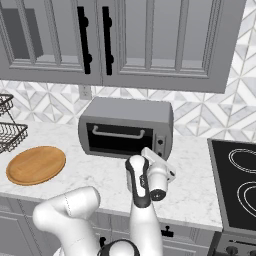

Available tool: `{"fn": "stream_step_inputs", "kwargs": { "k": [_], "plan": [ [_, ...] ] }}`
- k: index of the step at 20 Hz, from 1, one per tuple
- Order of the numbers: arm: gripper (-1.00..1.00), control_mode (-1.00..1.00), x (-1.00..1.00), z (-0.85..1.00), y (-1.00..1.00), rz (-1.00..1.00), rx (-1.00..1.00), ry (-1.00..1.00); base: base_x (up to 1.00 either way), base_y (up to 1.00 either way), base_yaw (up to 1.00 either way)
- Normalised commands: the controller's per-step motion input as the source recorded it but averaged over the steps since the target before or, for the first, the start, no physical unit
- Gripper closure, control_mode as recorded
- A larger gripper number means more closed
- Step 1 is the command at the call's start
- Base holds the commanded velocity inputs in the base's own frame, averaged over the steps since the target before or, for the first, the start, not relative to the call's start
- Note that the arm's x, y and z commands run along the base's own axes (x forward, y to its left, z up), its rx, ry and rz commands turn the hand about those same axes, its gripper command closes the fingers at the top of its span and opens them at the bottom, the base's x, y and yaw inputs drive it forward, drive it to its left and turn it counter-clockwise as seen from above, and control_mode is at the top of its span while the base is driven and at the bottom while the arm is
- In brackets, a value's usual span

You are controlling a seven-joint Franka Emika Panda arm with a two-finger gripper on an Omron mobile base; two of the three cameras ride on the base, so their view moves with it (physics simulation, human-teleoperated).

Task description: Pick up the kebab skewer and baguette bread, and place them inside the toaster oven. Close the toaster oven door and start by setting the timer.

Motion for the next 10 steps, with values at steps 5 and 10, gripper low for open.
{"fn": "stream_step_inputs", "kwargs": {
  "k": [5,10],
  "plan": [
    [1.00,-1.00,0.00,0.00,0.00,-0.01,0.17,0.00,0.00,0.00,0.00],
    [1.00,-1.00,0.00,0.00,0.00,-0.01,0.17,0.00,0.00,0.00,0.00]
  ]
}}
